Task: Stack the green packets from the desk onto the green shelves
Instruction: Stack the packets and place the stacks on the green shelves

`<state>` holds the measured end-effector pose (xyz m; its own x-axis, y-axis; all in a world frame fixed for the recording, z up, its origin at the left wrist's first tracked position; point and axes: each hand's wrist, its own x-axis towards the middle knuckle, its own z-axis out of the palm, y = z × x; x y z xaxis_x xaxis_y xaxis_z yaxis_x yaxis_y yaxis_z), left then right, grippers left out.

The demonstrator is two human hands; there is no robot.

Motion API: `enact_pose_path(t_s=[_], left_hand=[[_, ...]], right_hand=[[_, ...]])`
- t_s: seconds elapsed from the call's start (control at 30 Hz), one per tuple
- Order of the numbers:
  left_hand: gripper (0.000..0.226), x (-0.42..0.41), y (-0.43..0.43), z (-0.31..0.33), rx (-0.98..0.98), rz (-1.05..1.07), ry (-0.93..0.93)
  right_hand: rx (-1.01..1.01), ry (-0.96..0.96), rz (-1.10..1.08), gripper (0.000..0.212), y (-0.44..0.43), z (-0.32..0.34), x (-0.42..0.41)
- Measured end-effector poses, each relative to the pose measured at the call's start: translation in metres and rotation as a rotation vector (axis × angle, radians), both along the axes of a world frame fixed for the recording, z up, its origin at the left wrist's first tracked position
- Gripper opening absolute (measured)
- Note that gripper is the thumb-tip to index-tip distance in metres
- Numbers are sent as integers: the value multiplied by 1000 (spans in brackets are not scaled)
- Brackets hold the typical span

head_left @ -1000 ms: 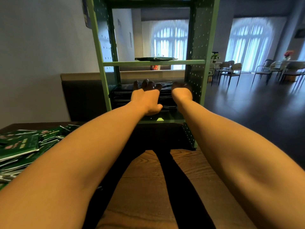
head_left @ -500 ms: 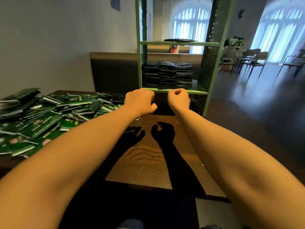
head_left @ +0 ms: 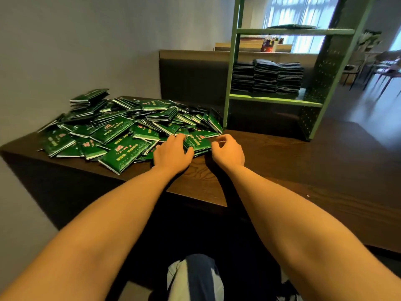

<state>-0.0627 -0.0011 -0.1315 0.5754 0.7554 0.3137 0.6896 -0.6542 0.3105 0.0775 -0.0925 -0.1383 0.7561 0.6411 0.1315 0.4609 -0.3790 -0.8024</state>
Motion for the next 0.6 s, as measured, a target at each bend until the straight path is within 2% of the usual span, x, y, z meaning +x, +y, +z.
enact_pose_path(t_s=[0.13, 0.27, 0.4, 0.5, 0.57, 0.6], left_hand=[[54, 12, 3, -16, -33, 44, -33], [50, 13, 7, -18, -2, 10, -48], [42, 11, 5, -20, 74, -107, -70], [38, 9, 2, -18, 57, -194, -100], [37, 9, -1, -17, 39, -204, -96], [36, 9, -2, -16, 26, -201, -94]], right_hand=[[-78, -77, 4, 49, 5, -7, -1], [-23, -79, 30, 44, 3, -8, 1], [96, 37, 34, 43, -5, -6, 9], [117, 151, 45, 52, -6, 1, 16], [205, 340, 15, 50, -6, 5, 23], [271, 467, -3, 42, -7, 7, 27]])
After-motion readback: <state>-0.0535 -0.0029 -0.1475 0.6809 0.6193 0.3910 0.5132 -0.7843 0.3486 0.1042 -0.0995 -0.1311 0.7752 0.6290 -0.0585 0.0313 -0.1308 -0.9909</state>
